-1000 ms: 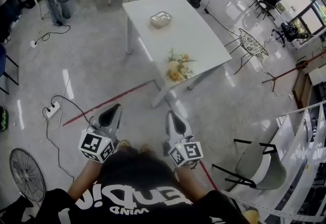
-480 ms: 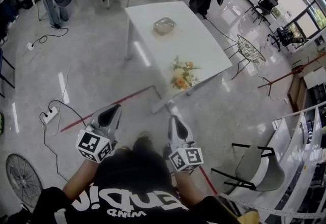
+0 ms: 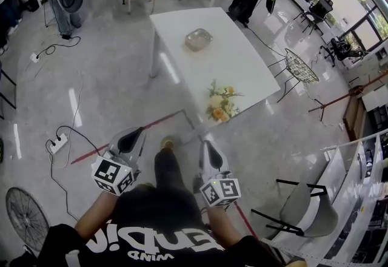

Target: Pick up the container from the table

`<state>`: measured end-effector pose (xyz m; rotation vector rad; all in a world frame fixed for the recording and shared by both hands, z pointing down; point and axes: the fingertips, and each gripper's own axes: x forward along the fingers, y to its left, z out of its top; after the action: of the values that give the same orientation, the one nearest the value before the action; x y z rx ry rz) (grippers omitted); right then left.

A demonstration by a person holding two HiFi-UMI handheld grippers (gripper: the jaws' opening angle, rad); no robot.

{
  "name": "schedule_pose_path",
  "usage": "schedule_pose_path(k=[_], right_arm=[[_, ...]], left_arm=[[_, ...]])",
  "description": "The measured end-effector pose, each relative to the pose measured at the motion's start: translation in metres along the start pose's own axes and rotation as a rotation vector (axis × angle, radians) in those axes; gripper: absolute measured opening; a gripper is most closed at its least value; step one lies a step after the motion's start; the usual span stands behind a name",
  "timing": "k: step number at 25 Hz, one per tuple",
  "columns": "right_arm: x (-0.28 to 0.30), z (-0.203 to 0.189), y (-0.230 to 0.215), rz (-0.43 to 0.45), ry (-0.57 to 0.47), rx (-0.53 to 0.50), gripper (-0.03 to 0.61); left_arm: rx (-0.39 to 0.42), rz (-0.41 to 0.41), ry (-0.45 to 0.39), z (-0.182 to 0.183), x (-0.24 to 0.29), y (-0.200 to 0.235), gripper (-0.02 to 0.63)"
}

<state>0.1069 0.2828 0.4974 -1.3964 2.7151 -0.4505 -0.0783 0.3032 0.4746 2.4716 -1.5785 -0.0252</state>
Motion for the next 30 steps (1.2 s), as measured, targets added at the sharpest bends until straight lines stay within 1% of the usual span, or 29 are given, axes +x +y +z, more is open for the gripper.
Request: schedule_pose_path(k=[6,10,16,22,26,30], right_arm=[[0.06,0.008,-0.028,0.009,-0.003,0.01,-0.002],[0.105,0.029,-0.055,-0.006,-0.012,0.01,-0.001],[0.163,0.054,-0.098,-0.007,-0.021,0.027,-0.002],[0.223,0.075,-0.14,-0.017,-0.006,0.053,-0.002],[0.262,0.087,-0.164,-0.006,0.001,0.055,-0.002],[0.297,0.099,-0.19,0.014,0.009,0.051,-0.002]], left_arm=[[-0.001,0.0,-0.004,0.012,0.054,0.036,0.002],[-0.008,-0.011,-0.011,0.028,0.098,0.059,0.002],[-0.017,-0.018,0.006,0.046,0.163,0.088,0.002],[-0.026,-0.007,0.022,0.06,0.229,0.124,0.002],[-0.023,-0.006,0.03,0.069,0.271,0.143,0.002],[-0.026,-0.003,0.016,0.086,0.314,0.155,0.002]])
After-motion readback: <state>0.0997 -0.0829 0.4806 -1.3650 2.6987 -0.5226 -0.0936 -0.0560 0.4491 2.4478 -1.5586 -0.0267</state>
